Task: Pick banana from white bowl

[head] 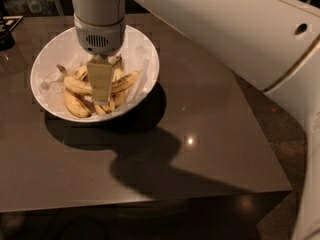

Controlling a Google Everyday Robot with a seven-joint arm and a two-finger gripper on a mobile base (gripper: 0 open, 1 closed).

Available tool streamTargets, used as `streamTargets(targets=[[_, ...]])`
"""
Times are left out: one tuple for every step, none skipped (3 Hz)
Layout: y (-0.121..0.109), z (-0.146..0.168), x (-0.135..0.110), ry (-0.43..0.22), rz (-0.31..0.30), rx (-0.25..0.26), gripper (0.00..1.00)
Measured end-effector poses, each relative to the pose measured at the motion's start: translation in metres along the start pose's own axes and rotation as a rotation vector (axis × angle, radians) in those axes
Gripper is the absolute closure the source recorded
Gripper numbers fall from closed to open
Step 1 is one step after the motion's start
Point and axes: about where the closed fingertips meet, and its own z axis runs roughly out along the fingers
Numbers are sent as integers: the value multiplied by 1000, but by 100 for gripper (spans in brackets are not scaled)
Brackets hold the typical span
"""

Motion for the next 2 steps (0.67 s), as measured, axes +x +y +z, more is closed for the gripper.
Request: streamTargets(targets=[[-6,18,-1,2,-10,-37,32],[-13,31,-4,6,-21,-64,37]])
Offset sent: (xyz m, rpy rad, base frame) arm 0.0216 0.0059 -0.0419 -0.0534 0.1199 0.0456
